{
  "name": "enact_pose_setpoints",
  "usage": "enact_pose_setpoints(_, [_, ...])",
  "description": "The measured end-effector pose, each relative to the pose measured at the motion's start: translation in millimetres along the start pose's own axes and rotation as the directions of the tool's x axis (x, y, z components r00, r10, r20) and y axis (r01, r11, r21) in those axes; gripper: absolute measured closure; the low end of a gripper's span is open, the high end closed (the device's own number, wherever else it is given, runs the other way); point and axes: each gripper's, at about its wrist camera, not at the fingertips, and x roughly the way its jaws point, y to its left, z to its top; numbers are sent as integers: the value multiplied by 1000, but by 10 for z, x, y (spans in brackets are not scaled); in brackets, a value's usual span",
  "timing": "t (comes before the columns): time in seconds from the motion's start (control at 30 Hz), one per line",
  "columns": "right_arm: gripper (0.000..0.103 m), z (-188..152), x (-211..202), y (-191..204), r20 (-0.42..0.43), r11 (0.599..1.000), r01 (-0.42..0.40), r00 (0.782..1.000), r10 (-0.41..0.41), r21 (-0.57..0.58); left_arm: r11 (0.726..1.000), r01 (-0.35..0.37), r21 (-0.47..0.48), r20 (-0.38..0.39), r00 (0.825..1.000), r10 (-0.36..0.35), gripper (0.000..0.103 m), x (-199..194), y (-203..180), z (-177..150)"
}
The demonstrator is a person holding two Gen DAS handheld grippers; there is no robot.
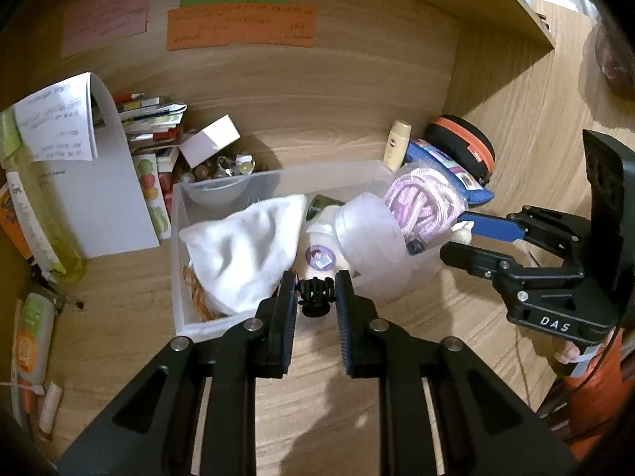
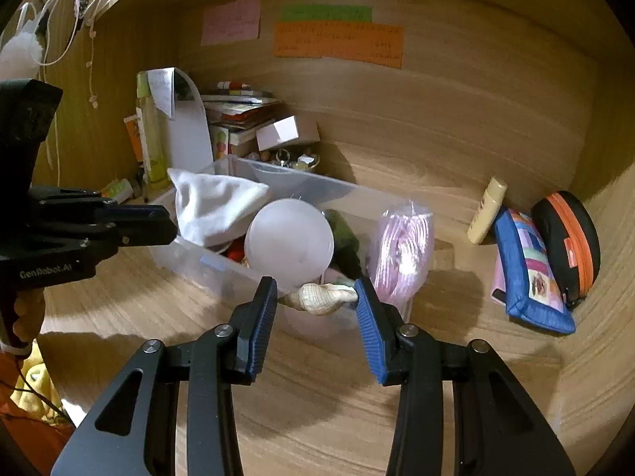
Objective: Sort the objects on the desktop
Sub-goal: 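Carry the seashell and black clip into the clear box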
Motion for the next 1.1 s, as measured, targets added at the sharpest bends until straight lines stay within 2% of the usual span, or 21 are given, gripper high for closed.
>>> enact_pose_setpoints(0.2, [66,76,172,-30,-20,1000,-7,1000,7,4,1000,5,2,-3,1000,-5,85,150,19,97])
enact_pose_setpoints(0.57, [66,40,352,-151,-50,998,-22,998,24,52,1000,28,-2,-63,998,-28,85,509,34,102])
enact_pose_setpoints(1.1, [65,28,370,-166,-32,998,-27,999,29,54,1000,27,-6,-62,998,-27,83,510,44,93])
